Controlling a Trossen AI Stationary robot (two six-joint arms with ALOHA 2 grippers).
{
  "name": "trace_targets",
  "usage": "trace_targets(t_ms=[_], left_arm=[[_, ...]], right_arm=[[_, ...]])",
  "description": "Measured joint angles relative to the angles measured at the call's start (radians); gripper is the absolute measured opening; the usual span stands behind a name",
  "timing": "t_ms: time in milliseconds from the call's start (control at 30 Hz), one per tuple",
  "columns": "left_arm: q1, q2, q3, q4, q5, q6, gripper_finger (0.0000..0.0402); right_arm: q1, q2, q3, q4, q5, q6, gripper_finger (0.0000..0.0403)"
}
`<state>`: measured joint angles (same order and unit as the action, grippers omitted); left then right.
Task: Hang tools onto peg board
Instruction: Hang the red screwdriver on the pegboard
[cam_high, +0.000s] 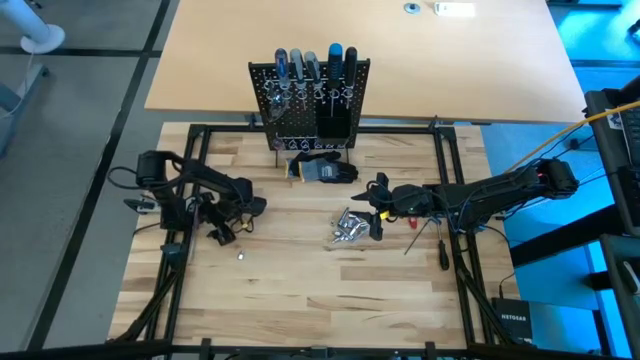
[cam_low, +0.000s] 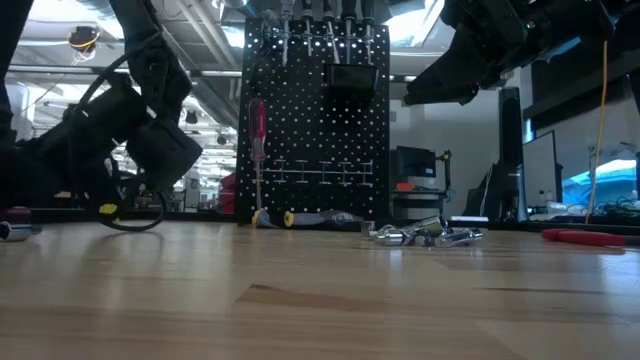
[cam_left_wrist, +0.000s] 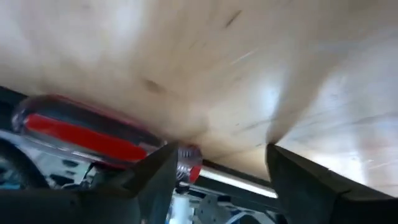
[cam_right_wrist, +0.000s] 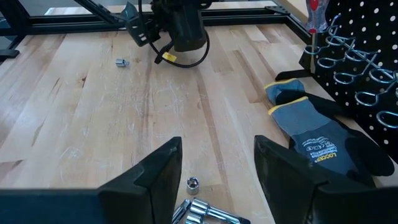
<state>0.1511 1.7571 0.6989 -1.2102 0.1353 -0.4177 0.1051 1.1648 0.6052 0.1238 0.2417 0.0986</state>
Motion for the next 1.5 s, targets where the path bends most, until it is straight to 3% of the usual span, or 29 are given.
trace_targets(t_ms=[367, 567, 733, 1200, 1500], left_arm=[[-0.051, -0.091, 0.076, -0.082, -0.042, -0.157, 0.0235], [-0.026, -0.053, 0.075, -0.104, 0.008, -0.073, 0.0231], [-0.002, 0.017, 0.081, -0.155, 0.021, 0.019, 0.0204], [0.012, 0.322, 0.069, -0.211, 0.008, 0.254, 0.0136], [0.010, 0.311, 0.058, -0.178, -0.016, 0.246, 0.0127]], right_arm=[[0.000, 0.000, 0.000, 0.002, 0.000, 0.000, 0.0198], [-0.001, 0.000, 0.000, 0.002, 0.000, 0.001, 0.0198], [-0.001, 0.000, 0.000, 0.001, 0.000, 0.001, 0.0198], [-0.001, 0.000, 0.000, 0.001, -0.007, 0.001, 0.0198], [-0.001, 0.000, 0.000, 0.000, -0.021, 0.001, 0.0198]])
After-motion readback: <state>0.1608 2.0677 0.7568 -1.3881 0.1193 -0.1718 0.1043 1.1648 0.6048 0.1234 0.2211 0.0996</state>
